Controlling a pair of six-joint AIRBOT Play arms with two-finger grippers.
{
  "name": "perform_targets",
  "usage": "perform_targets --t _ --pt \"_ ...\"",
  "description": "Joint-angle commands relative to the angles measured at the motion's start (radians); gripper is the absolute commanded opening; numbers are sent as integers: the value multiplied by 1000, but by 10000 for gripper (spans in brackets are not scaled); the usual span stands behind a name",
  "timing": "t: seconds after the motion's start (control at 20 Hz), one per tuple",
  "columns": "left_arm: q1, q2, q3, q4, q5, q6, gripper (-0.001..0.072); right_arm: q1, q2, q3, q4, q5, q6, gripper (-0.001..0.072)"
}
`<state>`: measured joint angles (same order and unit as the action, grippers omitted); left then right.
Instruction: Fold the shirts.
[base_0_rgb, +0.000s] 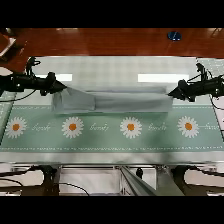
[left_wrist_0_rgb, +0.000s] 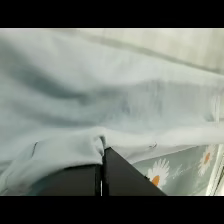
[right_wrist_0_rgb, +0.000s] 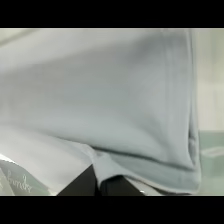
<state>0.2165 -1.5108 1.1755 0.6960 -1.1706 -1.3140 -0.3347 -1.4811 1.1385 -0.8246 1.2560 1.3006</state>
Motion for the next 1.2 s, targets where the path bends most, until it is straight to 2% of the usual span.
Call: perform_targets --t 0.0,0.1,0.15,0.2,0.25,0.35,0.45,0.55,0.65,0.75,0.8,0.85,0.95,1.05,1.15 --pt "-23 -153 148 0 -23 -45 22 0 -118 101 48 -16 -1 28" --pt "-39 -207 159 0 -15 -41 23 0 -172 124 84 -44 -14 29" --pt "-48 -229 159 0 -16 -42 72 0 -194 124 112 -67 -20 88" --pt "-55 -247 159 0 -19 -47 421 0 -211 124 138 -76 -19 378" --pt "-57 -256 159 0 -38 -72 698 0 -221 124 167 -68 -21 643" --pt "-29 -256 190 0 -80 -101 702 -19 -222 147 160 -26 -22 626" --pt "32 -249 270 30 -208 -105 700 -67 -219 197 153 73 -13 625" --pt "97 -210 322 164 -309 -144 699 -135 -196 225 121 146 -11 625" --pt "146 -124 301 293 -306 -166 699 -190 -145 220 -12 139 8 625" --pt "165 20 196 344 -206 -164 698 -212 -90 168 -215 83 58 624" --pt "150 115 107 361 -124 -160 698 -212 -66 117 -317 45 117 616" --pt "122 233 -13 371 -9 -156 697 -212 -52 60 -354 5 160 615" --pt "44 450 -251 343 240 -158 697 -208 -48 -41 -221 -78 140 615" --pt "-56 615 -450 280 432 -182 697 -182 -74 -80 -2 -114 -6 615" --pt "-168 674 -546 265 468 -183 697 -130 -129 -67 83 -113 -31 615"
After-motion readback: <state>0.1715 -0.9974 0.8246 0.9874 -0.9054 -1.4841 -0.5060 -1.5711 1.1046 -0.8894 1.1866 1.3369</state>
